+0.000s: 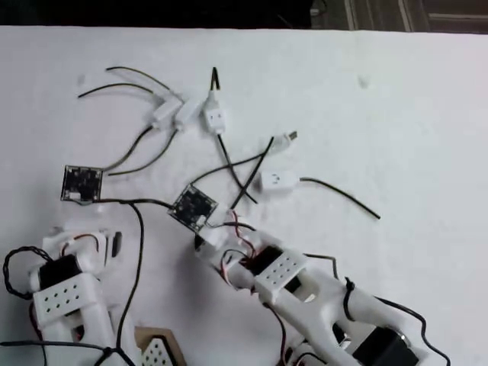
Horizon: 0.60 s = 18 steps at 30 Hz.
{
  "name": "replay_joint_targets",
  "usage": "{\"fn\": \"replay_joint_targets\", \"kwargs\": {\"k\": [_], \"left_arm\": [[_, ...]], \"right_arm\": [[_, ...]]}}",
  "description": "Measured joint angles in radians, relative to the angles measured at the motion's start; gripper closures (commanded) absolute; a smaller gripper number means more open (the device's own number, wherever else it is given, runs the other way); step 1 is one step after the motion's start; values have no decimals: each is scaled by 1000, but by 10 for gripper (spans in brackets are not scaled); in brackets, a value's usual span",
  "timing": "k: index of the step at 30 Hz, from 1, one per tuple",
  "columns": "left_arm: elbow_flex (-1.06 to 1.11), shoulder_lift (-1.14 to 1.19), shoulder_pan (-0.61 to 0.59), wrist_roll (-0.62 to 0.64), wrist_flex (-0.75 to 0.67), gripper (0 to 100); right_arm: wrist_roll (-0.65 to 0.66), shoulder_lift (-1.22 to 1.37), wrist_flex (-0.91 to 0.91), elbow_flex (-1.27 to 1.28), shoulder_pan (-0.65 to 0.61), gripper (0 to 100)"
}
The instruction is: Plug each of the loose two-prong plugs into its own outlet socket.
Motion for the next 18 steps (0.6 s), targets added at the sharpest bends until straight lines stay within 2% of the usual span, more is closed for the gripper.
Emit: {"fn": "replay_joint_targets", "kwargs": {"k": [4, 9, 18], "left_arm": [[0, 0, 0, 0, 0, 740], [0, 0, 0, 0, 0, 740], [0, 0, 0, 0, 0, 740]], "right_arm": [[5, 43, 69, -57, 0, 975], [6, 43, 109, -72, -8, 841], [-74, -170, 239, -64, -8, 870]]}}
